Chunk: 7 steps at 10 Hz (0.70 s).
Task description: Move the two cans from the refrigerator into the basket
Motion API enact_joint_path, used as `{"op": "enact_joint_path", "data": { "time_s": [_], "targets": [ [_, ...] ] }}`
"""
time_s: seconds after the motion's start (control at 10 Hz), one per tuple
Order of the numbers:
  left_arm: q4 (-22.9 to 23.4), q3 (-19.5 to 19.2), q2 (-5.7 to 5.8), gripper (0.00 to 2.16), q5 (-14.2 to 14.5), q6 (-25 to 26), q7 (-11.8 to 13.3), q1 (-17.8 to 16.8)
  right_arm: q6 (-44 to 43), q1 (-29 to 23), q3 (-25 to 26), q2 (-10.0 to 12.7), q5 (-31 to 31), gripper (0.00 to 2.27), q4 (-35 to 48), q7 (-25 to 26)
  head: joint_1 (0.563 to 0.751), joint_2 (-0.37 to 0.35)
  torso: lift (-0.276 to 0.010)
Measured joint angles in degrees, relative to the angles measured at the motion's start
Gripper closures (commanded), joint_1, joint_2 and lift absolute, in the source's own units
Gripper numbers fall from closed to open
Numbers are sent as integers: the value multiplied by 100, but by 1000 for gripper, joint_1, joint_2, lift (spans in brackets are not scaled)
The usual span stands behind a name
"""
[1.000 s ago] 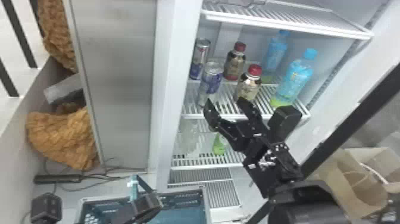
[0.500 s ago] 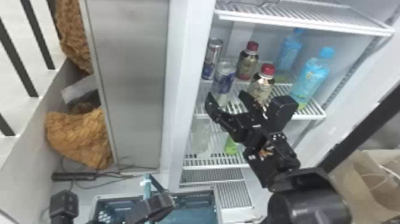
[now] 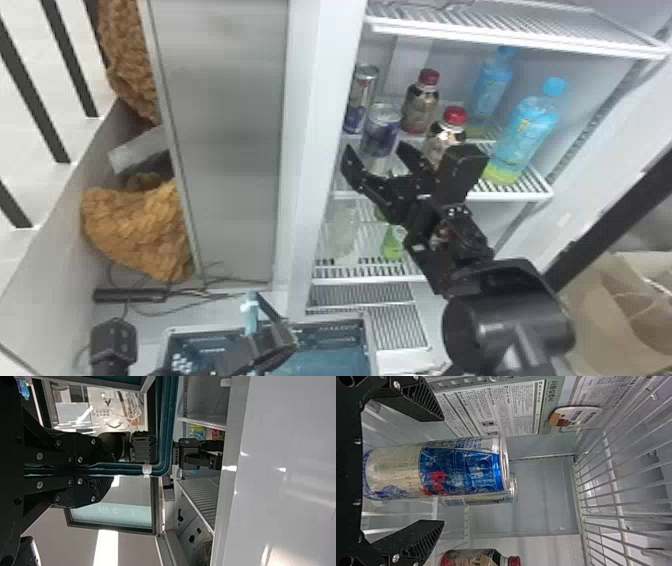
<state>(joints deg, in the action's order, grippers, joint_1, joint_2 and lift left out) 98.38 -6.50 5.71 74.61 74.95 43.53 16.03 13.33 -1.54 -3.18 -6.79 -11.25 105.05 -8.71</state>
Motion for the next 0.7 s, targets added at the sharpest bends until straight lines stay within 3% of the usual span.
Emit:
{"op": "enact_joint_path", "data": {
  "time_s": [0.1,0.4,0.7],
  "targets": [
    [0,-1,0,1191,0,0,-1,0,0,75,-34,-5,-5,260,-88,14,695,-195,-31],
    [-1,-1,0,1191,11,0,-3,12,5,124,-44,-7,-66,1147,-200,87,695,-195,-31],
    [-1,-1,0,1191,12,0,-2,14,3,-39,-36,-31,199,1219,178,274,695,-205,-31]
  ]
}}
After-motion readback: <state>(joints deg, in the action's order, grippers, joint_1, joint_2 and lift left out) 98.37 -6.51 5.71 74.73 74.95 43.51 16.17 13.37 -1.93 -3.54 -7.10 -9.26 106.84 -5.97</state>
